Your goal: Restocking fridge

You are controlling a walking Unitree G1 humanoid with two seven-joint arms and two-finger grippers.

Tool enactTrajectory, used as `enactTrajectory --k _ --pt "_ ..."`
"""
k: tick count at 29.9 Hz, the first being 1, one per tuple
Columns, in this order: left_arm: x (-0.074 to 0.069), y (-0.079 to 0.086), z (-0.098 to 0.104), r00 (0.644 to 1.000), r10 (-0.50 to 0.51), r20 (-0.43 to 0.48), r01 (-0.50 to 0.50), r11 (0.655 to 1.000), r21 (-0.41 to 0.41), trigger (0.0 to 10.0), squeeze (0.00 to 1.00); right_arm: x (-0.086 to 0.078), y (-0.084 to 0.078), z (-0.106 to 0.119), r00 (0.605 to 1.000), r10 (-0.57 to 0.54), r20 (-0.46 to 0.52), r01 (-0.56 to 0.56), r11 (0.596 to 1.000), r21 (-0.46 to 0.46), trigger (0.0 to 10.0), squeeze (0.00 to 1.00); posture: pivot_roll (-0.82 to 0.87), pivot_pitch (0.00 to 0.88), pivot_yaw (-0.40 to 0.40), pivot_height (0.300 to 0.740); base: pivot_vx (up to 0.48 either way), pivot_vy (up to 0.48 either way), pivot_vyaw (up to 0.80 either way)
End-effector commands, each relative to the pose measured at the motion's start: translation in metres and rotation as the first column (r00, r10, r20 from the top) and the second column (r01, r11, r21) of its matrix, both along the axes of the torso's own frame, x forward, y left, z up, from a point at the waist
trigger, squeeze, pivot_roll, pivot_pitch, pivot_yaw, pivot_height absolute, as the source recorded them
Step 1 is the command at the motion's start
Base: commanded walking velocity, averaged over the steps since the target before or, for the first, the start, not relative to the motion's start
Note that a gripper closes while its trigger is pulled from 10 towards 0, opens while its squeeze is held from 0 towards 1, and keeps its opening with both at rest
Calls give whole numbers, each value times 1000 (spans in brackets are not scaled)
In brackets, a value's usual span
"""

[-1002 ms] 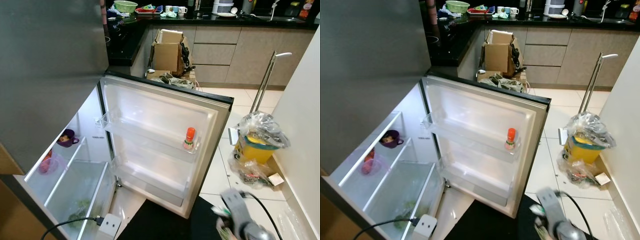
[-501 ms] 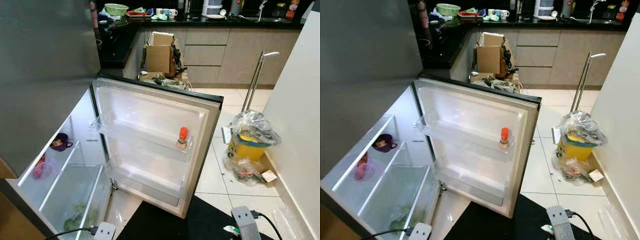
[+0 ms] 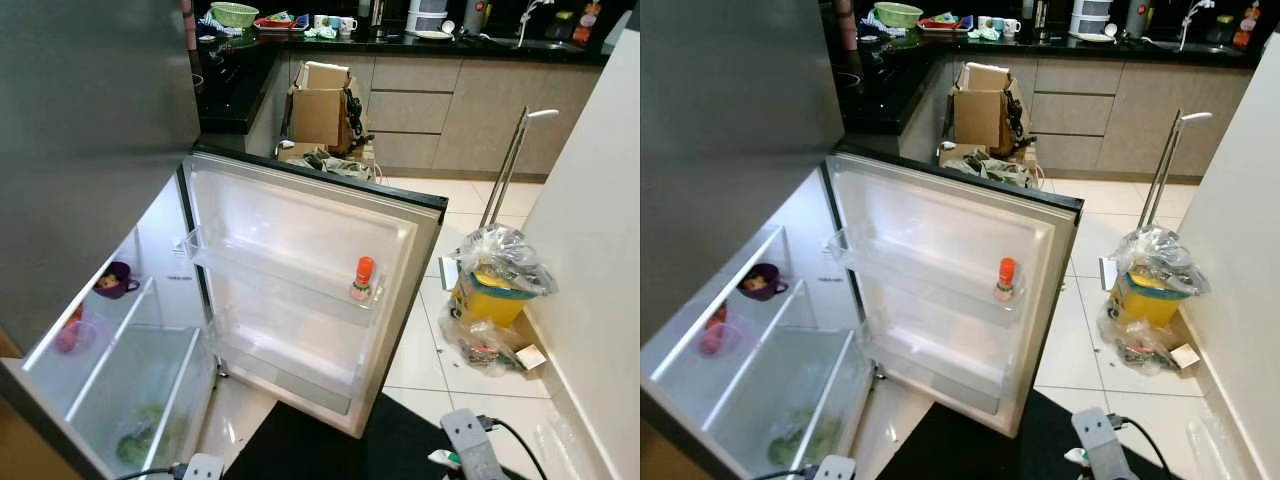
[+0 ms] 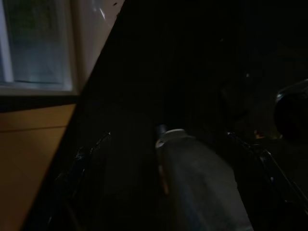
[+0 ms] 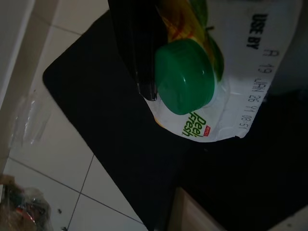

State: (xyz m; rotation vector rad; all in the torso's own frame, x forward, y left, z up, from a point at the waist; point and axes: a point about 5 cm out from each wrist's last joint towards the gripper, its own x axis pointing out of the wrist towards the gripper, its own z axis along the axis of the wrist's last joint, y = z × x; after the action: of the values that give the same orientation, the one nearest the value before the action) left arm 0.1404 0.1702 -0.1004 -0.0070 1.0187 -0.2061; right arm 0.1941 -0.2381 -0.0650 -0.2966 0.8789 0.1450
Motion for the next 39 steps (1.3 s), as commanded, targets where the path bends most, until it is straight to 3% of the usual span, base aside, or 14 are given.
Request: enactTrajectory --k 1,9,13,17,21,34,39 --pt "-5 -10 -2 1000 -1 -11 1 1000 -18 10000 0 0 -5 2 1000 2 13 -2 1000 -14 10000 0 -95 0 -37 740 0 0 0" --pt "-3 0 -1 1000 27 -7 -26 1000 12 10000 0 -5 3 -2 998 59 -7 -59 998 -8 10000 0 -70 0 -42 740 0 0 0" --pt "0 6 0 999 51 4 -51 999 14 10000 0 1 11 -1 996 86 11 -86 996 -3 10000 0 -70 0 -39 740 0 0 0" --pt "0 4 0 1000 13 4 -13 1000 -2 10000 0 7 15 1 995 100 30 -101 995 5 10000 0 -68 0 -38 740 0 -436 0" --pt "4 4 2 999 45 19 -45 999 9 10000 0 14 19 5 991 125 49 -126 992 5 10000 0 -59 0 -40 740 0 -448 0" --pt "4 1 1 998 62 20 -61 998 -2 10000 0 35 34 17 969 219 114 -225 973 43 10000 0 -62 0 -47 740 0 0 0" --pt "4 1 1 998 55 20 -55 999 -3 10000 0 34 38 15 964 247 100 -253 966 50 10000 0 -59 0 -44 740 0 0 0"
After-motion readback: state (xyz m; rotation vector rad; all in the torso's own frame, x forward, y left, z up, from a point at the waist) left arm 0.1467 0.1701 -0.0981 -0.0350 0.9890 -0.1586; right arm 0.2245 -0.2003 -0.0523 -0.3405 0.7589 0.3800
